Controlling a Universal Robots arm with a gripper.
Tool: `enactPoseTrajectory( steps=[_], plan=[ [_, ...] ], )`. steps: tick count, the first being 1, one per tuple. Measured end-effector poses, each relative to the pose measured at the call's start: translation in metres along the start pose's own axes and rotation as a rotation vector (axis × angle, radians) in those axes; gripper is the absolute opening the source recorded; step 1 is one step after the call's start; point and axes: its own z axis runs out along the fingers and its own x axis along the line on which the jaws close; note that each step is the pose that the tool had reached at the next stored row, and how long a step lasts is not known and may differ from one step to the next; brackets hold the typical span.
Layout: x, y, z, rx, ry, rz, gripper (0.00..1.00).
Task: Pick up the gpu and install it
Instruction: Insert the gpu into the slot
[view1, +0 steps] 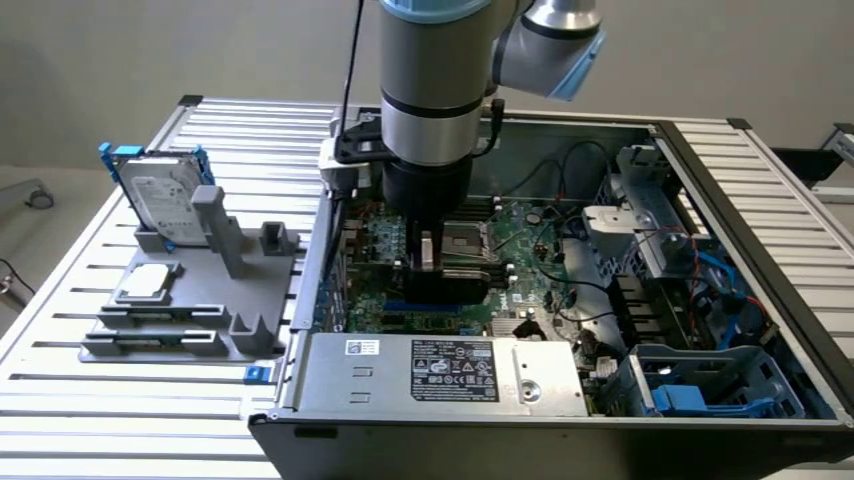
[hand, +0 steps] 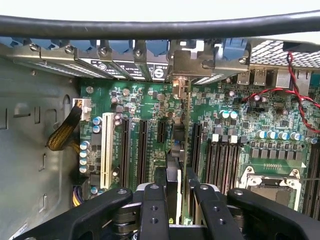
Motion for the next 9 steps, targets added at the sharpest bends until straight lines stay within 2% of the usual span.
enactPoseTrajectory(
  steps=[9],
  plan=[
    [0.0001, 0.0002, 0.0033, -0.0001, 0.0002, 0.000, 0.26]
  ],
)
